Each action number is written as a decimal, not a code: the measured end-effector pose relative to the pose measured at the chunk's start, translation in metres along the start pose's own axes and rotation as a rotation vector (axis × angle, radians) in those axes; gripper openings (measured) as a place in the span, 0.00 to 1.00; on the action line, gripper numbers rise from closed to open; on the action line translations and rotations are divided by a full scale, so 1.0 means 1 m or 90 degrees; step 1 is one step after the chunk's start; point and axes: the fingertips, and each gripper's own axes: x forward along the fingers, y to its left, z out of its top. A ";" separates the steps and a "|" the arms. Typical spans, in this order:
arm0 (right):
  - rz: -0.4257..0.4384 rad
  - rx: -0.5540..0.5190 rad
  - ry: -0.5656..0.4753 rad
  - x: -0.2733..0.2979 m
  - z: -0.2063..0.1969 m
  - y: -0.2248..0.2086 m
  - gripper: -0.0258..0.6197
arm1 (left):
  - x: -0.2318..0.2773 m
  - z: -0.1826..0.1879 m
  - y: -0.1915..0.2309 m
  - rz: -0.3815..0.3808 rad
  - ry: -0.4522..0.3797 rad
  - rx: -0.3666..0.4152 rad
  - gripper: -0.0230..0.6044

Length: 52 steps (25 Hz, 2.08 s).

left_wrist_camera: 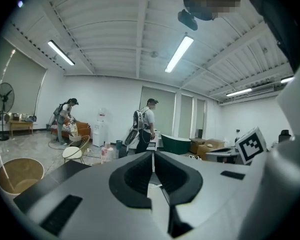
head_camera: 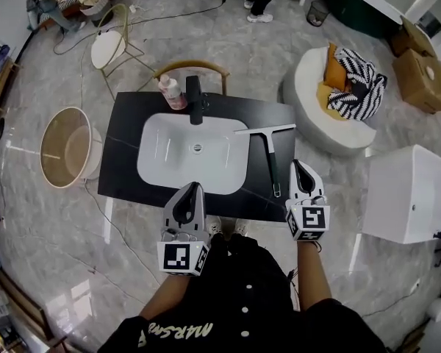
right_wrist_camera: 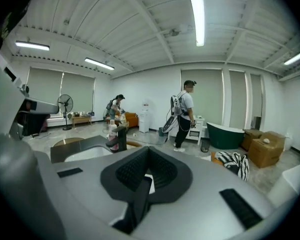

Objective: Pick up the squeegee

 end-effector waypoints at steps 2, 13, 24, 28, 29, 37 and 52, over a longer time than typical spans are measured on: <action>0.004 -0.002 0.038 0.017 -0.022 -0.003 0.04 | 0.007 -0.012 -0.001 -0.001 0.015 -0.007 0.08; 0.043 -0.014 0.227 0.074 -0.153 0.000 0.17 | 0.018 -0.078 -0.005 -0.016 0.091 -0.041 0.08; 0.038 -0.006 0.314 0.114 -0.222 0.003 0.31 | 0.026 -0.136 -0.008 -0.017 0.152 -0.063 0.08; 0.032 -0.011 0.315 0.118 -0.228 0.004 0.27 | 0.030 -0.149 -0.006 -0.011 0.164 -0.070 0.08; 0.031 -0.015 0.315 0.119 -0.230 0.005 0.25 | 0.031 -0.151 -0.005 -0.010 0.166 -0.071 0.08; 0.011 -0.014 0.306 0.121 -0.233 0.007 0.20 | 0.032 -0.161 -0.004 -0.004 0.179 -0.074 0.08; 0.015 -0.054 0.269 0.097 -0.186 0.002 0.18 | 0.023 -0.117 -0.005 0.004 0.125 -0.043 0.08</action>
